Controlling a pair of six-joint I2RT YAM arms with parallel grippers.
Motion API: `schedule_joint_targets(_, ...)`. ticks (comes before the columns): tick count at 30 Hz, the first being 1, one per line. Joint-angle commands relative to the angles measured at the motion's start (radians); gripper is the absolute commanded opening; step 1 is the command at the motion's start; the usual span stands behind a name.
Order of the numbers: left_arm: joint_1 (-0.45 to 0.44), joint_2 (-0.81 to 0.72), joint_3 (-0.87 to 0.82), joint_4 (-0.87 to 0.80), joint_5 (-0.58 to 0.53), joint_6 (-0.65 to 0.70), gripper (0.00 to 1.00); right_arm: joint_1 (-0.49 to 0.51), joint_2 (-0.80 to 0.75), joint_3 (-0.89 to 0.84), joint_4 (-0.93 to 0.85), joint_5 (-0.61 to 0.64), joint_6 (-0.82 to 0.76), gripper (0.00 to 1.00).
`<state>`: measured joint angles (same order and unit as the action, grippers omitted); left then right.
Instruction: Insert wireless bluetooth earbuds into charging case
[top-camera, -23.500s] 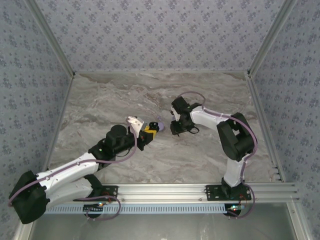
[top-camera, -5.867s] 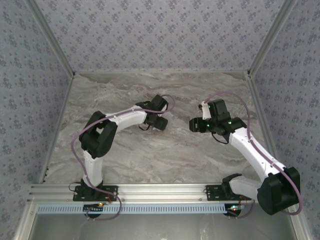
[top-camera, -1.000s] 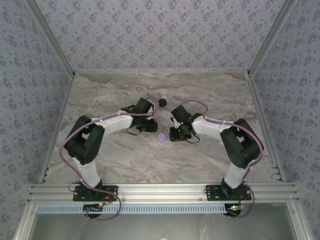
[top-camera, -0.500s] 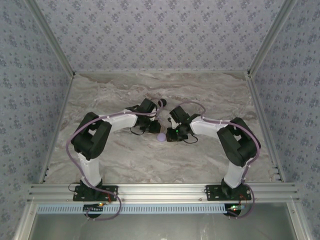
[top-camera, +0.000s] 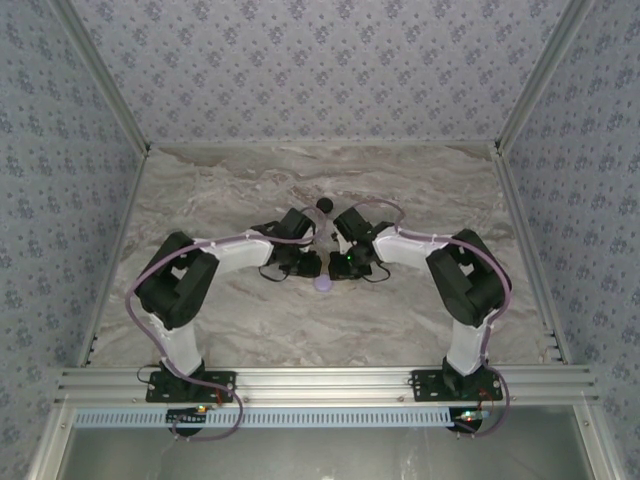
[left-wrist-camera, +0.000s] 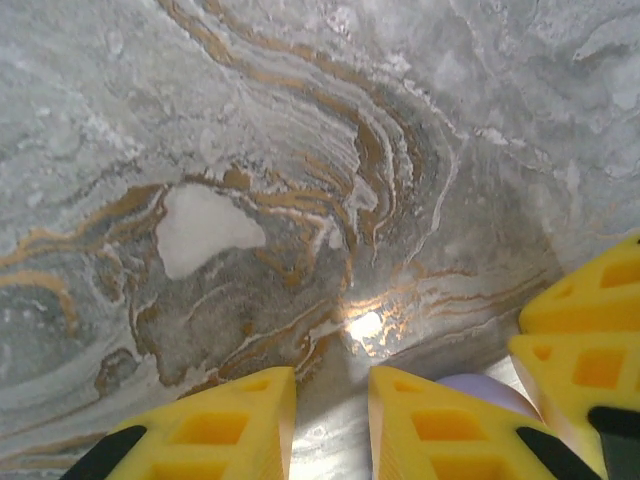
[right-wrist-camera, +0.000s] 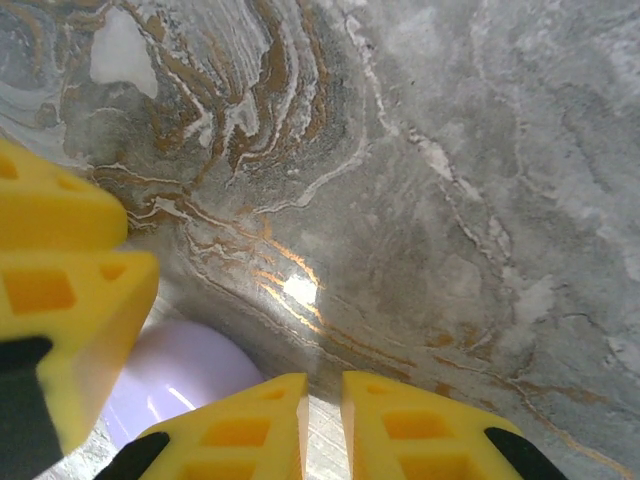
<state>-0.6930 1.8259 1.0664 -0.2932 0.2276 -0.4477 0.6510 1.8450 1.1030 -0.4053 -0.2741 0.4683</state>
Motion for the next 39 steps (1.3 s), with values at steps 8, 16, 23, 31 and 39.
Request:
schedule_joint_targets(8,-0.033,-0.099,-0.073,-0.054,-0.070,-0.061,0.27,0.009,0.059,0.081,-0.056,0.095,-0.013,0.18)
schedule_joint_targets(16,-0.006,-0.230,-0.144,-0.009,-0.079,-0.089,0.33,-0.012,-0.021,0.052,-0.082,0.152,-0.022,0.23)
schedule_joint_targets(23,0.056,-0.380,-0.332,0.228,0.075,-0.160,0.47,-0.052,-0.166,-0.077,0.017,0.006,-0.006,0.32)
schedule_joint_targets(31,0.072,-0.370,-0.435,0.425,0.190,-0.240,0.53,-0.073,-0.214,-0.210,0.192,-0.186,0.047,0.40)
schedule_joint_targets(39,0.066,-0.295,-0.441,0.476,0.203,-0.260,0.54,-0.069,-0.181,-0.254,0.287,-0.224,0.091,0.35)
